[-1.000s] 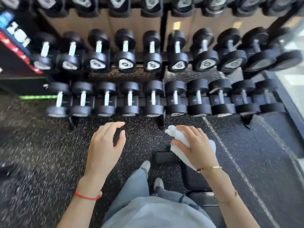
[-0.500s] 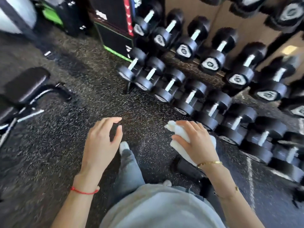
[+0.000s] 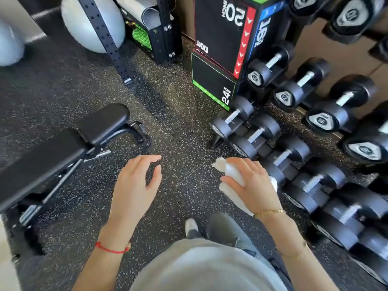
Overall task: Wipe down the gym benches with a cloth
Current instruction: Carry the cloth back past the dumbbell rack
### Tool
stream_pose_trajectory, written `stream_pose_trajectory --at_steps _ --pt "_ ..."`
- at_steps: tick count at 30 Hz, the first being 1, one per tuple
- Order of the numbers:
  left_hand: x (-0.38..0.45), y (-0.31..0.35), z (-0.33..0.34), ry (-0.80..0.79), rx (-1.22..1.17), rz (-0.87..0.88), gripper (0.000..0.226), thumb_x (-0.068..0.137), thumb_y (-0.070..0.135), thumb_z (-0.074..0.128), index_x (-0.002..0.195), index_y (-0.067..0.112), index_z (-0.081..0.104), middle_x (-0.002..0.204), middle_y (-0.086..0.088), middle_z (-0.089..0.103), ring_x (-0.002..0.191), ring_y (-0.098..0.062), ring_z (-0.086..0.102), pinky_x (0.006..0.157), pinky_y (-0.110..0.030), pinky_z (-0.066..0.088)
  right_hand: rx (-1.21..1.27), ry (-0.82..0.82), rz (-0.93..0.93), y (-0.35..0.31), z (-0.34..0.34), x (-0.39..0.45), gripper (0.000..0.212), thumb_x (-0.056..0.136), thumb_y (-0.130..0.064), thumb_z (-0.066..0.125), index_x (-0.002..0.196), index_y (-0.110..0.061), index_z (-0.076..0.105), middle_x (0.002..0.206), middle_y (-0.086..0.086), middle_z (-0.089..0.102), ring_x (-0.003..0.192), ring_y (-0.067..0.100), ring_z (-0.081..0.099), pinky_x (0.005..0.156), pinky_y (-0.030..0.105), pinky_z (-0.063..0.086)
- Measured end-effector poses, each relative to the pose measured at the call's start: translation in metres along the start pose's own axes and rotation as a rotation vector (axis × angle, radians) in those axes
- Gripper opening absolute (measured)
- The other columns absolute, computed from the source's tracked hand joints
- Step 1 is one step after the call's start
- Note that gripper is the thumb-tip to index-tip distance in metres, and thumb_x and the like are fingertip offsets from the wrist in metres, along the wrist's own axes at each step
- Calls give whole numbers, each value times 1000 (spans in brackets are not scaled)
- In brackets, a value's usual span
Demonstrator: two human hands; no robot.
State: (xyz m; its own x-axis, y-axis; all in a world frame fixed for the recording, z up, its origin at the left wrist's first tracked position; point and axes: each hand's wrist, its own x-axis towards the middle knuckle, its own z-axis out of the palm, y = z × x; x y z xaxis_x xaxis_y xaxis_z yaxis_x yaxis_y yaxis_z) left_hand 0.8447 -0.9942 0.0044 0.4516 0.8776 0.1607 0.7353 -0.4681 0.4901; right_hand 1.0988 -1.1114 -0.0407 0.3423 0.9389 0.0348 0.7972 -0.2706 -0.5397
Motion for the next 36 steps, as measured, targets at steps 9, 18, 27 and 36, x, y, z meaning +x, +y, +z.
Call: stream_pose_trajectory --at_steps 9,18,27,36 --pt "158 -50 16 17 -19 -22 25 96 20 58 119 15 66 116 2 68 109 -17 61 96 -36 49 43 -12 0 -11 23 159 48 88 -54 55 124 -23 61 112 1 65 97 28 54 85 46 47" --pt "371 -64 40 51 -14 -38 25 97 21 58 121 17 65 116 4 67 107 -12 58 94 -19 39 34 -18 -51 12 1 385 48 88 -54 56 125 -24 60 114 1 65 97 27 52 86 45 47" --pt "551 -81 55 57 -32 -40 23 96 18 59 118 15 65 114 1 68 107 -20 60 95 -33 46 37 26 -60 28 -15 582 50 89 -58 52 123 -23 61 112 1 65 97 28 53 88 47 47" --pt "761 -128 87 -18 -59 108 24 98 21 56 120 15 64 115 3 67 106 -14 59 93 -30 47 40 74 28 34 9 763 42 86 -48 62 121 -25 61 112 -1 65 97 27 51 89 49 46"
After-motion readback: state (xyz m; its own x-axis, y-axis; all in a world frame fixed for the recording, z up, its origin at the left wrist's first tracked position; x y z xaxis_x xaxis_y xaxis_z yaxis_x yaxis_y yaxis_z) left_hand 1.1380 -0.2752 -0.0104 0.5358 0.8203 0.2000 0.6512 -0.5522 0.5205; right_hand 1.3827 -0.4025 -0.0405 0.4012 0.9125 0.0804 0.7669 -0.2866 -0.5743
